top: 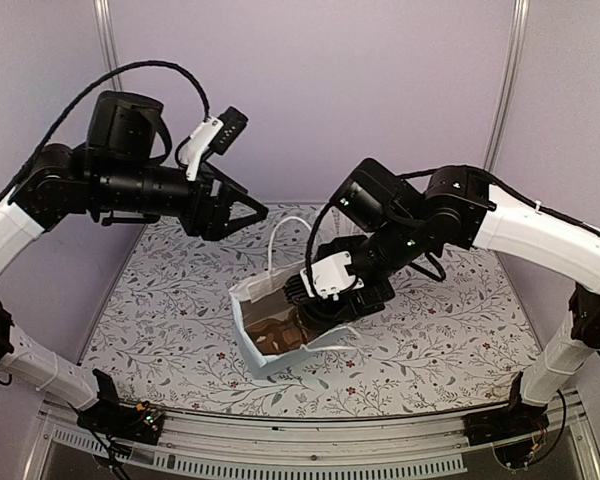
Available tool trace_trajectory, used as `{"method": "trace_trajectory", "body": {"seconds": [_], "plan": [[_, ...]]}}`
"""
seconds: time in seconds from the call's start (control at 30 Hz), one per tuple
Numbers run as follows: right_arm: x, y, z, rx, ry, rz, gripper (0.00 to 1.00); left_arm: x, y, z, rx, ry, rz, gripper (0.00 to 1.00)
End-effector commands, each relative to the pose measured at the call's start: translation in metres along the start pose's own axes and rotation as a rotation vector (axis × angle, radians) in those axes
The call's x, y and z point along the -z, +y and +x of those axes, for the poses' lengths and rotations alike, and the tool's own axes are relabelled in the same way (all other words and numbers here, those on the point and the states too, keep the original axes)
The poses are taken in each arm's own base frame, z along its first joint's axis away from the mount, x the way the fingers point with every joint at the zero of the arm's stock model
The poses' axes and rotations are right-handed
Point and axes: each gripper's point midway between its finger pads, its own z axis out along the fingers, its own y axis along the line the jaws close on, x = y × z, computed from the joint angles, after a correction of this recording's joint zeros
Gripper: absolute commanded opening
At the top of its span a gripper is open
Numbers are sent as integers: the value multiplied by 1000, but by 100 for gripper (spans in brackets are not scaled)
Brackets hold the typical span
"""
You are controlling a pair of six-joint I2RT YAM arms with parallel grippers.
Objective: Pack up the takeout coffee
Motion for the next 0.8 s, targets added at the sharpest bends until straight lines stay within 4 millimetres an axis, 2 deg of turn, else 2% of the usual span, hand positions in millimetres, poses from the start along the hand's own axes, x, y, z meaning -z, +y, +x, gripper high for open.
{"method": "trace_trajectory", "body": {"seconds": [0.0, 0.07, 0.2, 0.37, 0.47, 0.63, 0.77], "plan": [[19, 4, 0, 8, -20, 43, 58, 4, 39, -4, 38, -99, -126, 69], [21, 7, 3, 16, -22, 51, 58, -12, 59, 10, 82, -84, -140, 69], [12, 17, 12, 26, -3, 38, 58, -50, 95, 45, 146, -50, -186, 69], [8, 28, 16, 47, -10, 27, 58, -88, 129, 79, 206, 2, -247, 69], [5, 38, 19, 63, -5, -4, 58, -109, 136, 97, 217, 34, -242, 68], [-3, 53, 24, 79, 9, -34, 57, -146, 134, 126, 233, 78, -171, 68], [-9, 48, 28, 92, 25, 10, 57, -168, 125, 141, 257, 93, -92, 66]]}}
